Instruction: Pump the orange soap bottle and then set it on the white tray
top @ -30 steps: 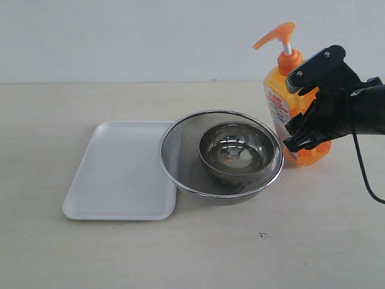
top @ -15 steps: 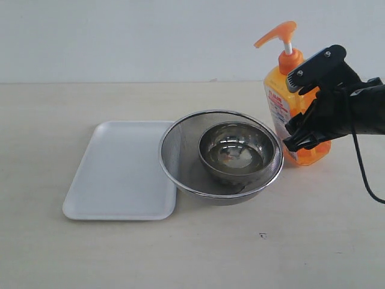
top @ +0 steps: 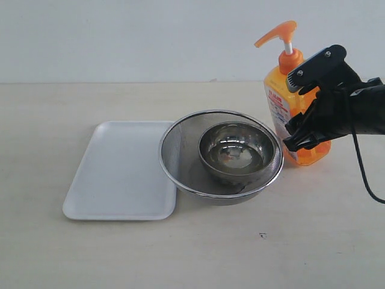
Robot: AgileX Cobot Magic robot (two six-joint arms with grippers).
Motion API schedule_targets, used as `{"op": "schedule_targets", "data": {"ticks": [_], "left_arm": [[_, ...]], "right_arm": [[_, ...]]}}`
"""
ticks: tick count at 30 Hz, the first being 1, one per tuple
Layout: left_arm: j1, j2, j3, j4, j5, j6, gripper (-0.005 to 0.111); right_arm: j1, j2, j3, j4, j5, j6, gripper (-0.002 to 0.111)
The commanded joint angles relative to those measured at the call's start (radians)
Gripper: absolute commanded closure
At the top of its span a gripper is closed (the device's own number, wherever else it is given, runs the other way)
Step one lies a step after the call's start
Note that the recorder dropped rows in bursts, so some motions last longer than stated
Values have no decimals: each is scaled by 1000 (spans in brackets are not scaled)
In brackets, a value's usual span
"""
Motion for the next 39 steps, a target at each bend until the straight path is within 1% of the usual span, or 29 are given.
{"op": "schedule_targets", "data": {"ticks": [1,5,18,23,29,39], "left_arm": [[-3,-56,54,95,53,-77,102],[-3,-100,77,179,96,-133,102],[-3,-253,77,226,104,-135,102],[-3,-303,77,235,149,-150,102],[-3,-325,77,235,199,-150,102],[-3,-332,77,235,208,-150,102]], "right_arm": [[0,-15,-6,2,-23,-3,108],[0,-15,-6,2,-41,-3,108],[0,-22,-6,2,-63,-12,108],[0,-49,-6,2,-75,-12,108],[0,-94,-6,-2,-82,-16,108],[0,-109,-6,-2,-87,-27,108]]}}
